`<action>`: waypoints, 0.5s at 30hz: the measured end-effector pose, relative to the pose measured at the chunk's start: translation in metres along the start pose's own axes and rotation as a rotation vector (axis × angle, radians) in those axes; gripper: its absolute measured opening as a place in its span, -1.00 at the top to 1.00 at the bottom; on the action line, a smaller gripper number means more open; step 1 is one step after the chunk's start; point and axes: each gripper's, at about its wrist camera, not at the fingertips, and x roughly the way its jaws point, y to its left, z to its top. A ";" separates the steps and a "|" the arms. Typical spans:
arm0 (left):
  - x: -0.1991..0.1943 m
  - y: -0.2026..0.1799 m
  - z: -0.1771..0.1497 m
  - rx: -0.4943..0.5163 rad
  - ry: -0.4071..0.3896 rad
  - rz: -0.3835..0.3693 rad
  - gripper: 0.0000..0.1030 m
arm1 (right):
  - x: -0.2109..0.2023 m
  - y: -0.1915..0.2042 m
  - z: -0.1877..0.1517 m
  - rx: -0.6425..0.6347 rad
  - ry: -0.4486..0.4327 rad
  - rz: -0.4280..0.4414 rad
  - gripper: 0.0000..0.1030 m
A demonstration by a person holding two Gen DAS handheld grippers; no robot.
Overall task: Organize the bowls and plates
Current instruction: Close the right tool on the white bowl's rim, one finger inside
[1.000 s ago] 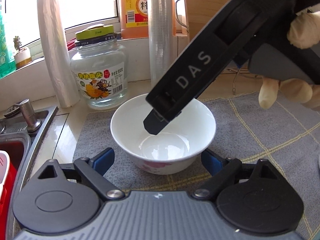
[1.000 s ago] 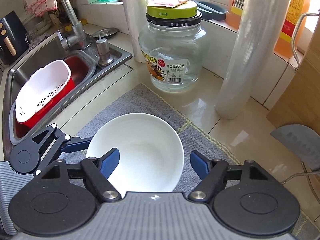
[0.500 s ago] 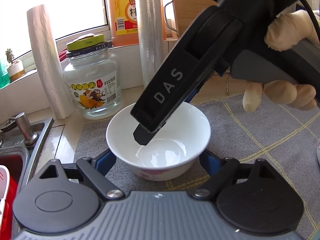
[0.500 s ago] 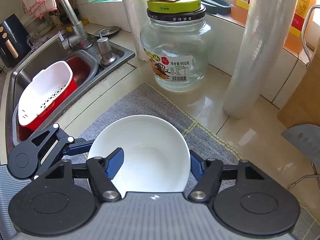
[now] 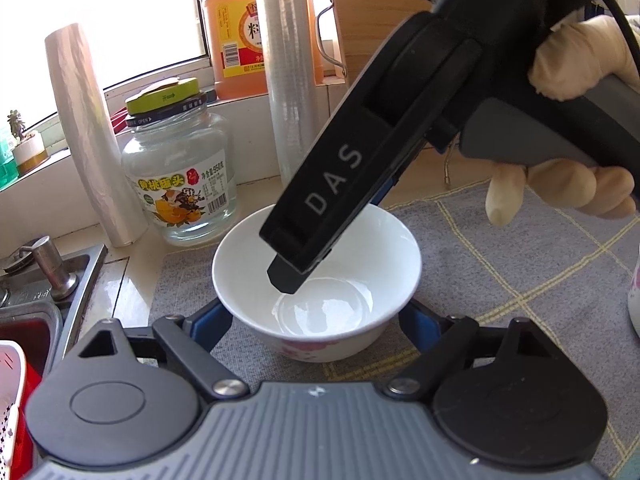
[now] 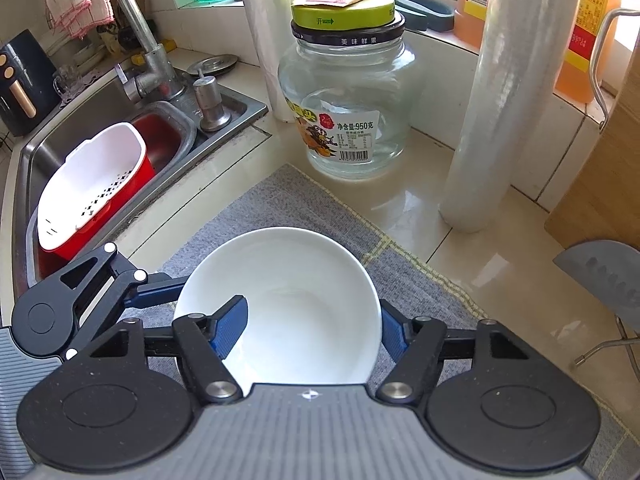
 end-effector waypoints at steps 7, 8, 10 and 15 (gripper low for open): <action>-0.011 -0.001 0.006 0.003 0.018 -0.017 -0.74 | -0.015 0.005 -0.005 -0.014 -0.012 0.012 -0.44; -0.014 -0.002 0.007 0.003 0.020 -0.021 -0.74 | -0.018 0.005 -0.007 -0.017 -0.015 0.013 -0.44; -0.020 -0.004 0.010 0.003 0.020 -0.031 -0.74 | -0.025 0.006 -0.010 -0.025 -0.016 0.014 -0.44; -0.036 -0.011 0.014 0.018 0.019 -0.049 -0.74 | -0.042 0.008 -0.020 -0.023 -0.029 0.021 -0.44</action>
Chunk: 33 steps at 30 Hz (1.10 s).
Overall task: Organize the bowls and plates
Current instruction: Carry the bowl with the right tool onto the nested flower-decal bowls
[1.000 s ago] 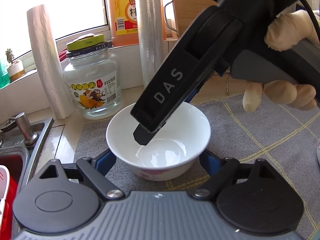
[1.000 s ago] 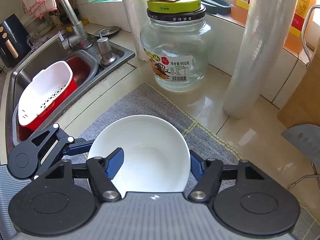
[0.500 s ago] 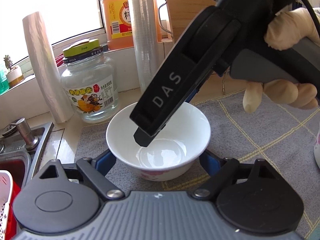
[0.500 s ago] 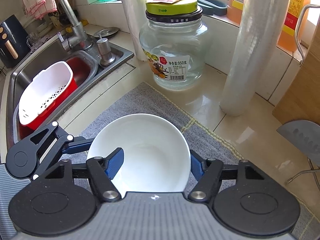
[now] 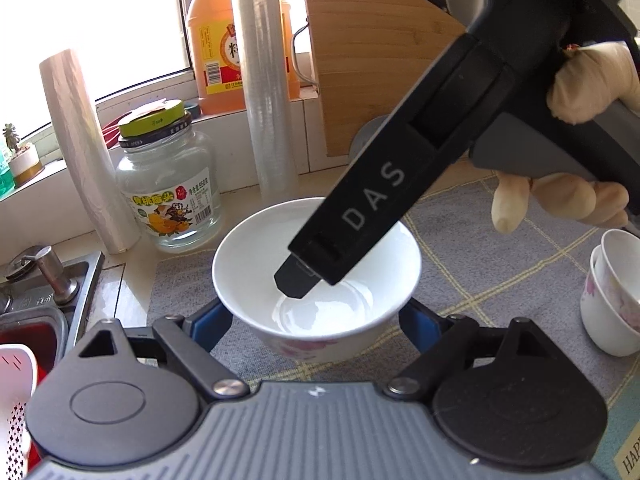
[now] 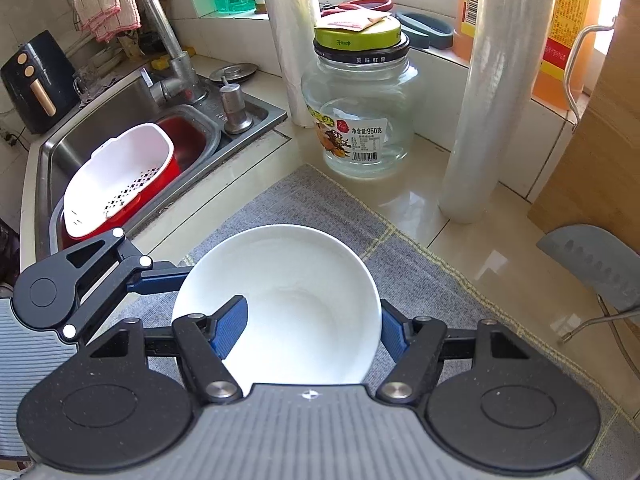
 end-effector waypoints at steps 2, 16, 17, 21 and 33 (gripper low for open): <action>-0.006 -0.004 0.001 0.002 -0.003 -0.008 -0.74 | -0.008 0.002 -0.005 -0.004 -0.010 0.000 -0.44; -0.040 -0.047 0.012 0.053 -0.022 -0.031 -0.74 | -0.060 0.001 -0.043 -0.016 -0.055 -0.008 -0.44; -0.042 -0.051 0.013 0.058 -0.024 -0.032 -0.74 | -0.064 0.000 -0.045 -0.016 -0.057 -0.007 -0.44; -0.048 -0.063 0.015 0.061 -0.026 -0.038 -0.74 | -0.076 -0.002 -0.056 -0.017 -0.062 -0.009 -0.44; -0.057 -0.112 0.023 0.082 -0.040 -0.070 -0.74 | -0.117 -0.018 -0.095 -0.019 -0.086 -0.041 -0.44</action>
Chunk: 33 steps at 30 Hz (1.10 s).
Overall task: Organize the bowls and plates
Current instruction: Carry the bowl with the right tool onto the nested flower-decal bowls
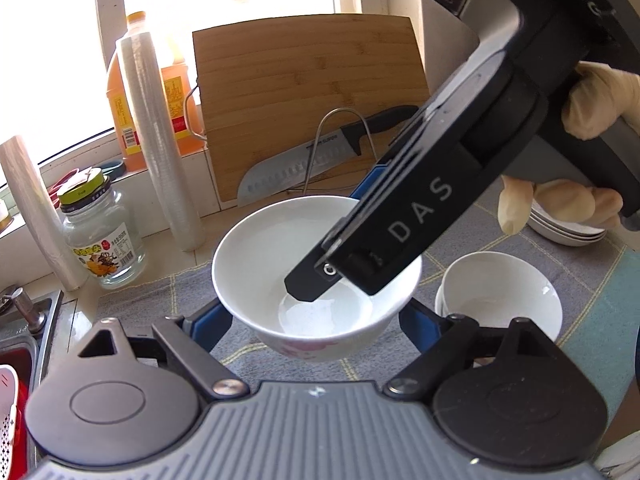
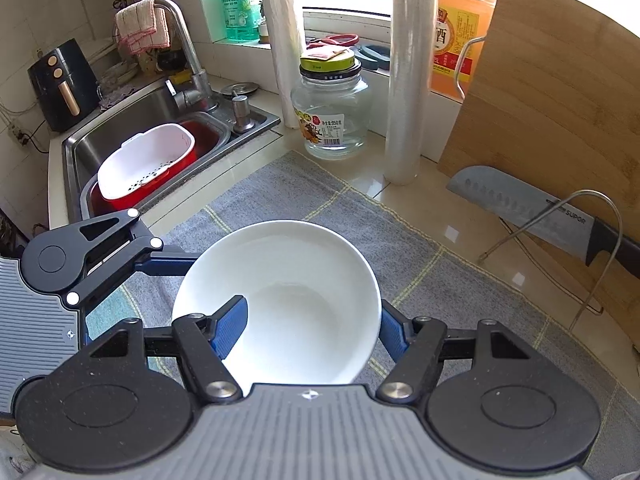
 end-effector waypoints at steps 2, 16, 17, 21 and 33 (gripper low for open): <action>0.000 -0.008 0.003 0.005 -0.001 -0.013 -0.74 | -0.006 -0.004 -0.007 0.006 -0.003 -0.007 -0.44; -0.005 -0.053 0.009 0.047 0.002 -0.100 -0.74 | -0.045 -0.019 -0.050 0.062 -0.012 -0.057 -0.44; -0.005 -0.056 0.009 0.051 0.002 -0.106 -0.74 | -0.047 -0.020 -0.053 0.065 -0.010 -0.061 -0.44; -0.005 -0.067 0.010 0.071 0.004 -0.129 -0.74 | -0.056 -0.022 -0.064 0.083 -0.012 -0.076 -0.44; -0.001 -0.089 0.009 0.105 0.018 -0.198 -0.74 | -0.069 -0.033 -0.091 0.141 0.001 -0.108 -0.44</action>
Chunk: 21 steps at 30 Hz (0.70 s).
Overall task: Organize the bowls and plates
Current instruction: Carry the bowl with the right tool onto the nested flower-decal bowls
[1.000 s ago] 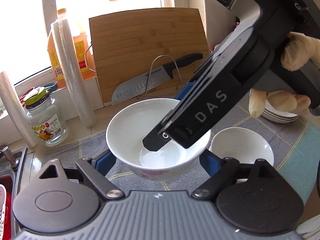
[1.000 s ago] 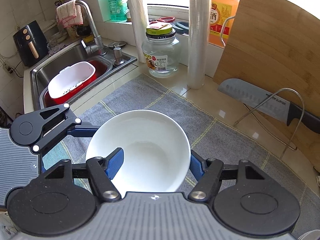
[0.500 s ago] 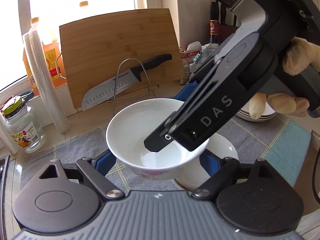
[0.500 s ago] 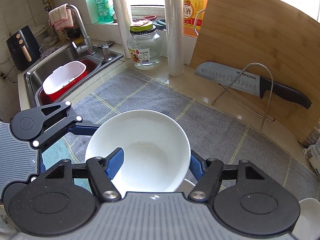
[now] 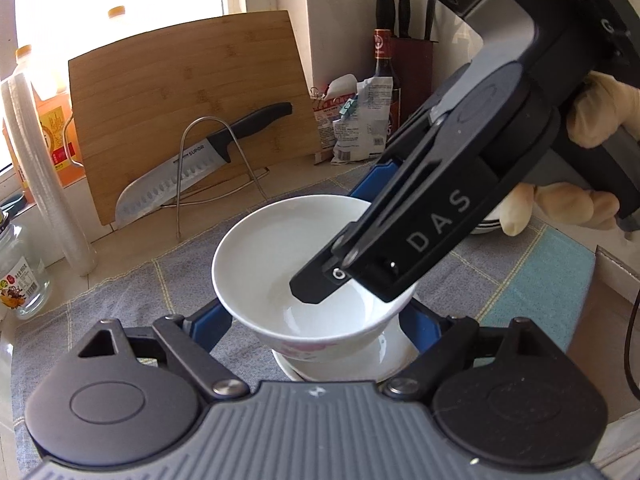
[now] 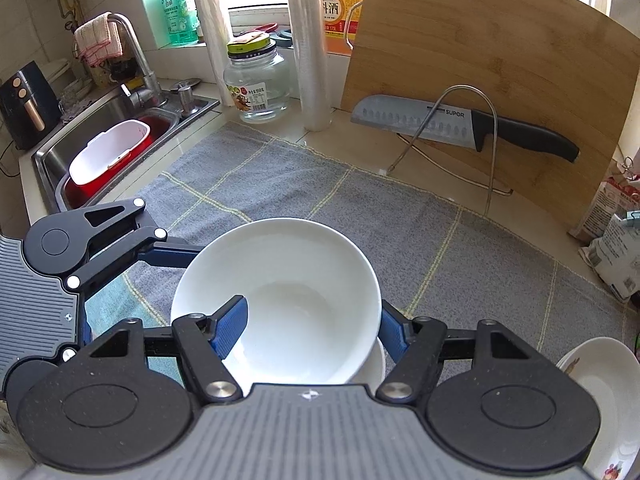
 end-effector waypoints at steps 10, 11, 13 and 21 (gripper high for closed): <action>0.011 -0.008 -0.005 0.006 0.032 -0.032 -0.74 | 0.004 -0.007 -0.014 0.027 0.028 -0.007 -0.44; 0.012 -0.009 -0.006 0.006 0.034 -0.035 -0.74 | 0.005 -0.007 -0.016 0.031 0.031 -0.007 -0.44; 0.013 -0.010 -0.007 0.007 0.041 -0.039 -0.74 | 0.008 -0.009 -0.017 0.037 0.039 -0.006 -0.44; 0.017 -0.009 -0.009 0.009 0.063 -0.045 -0.74 | 0.015 -0.011 -0.022 0.051 0.054 0.002 -0.44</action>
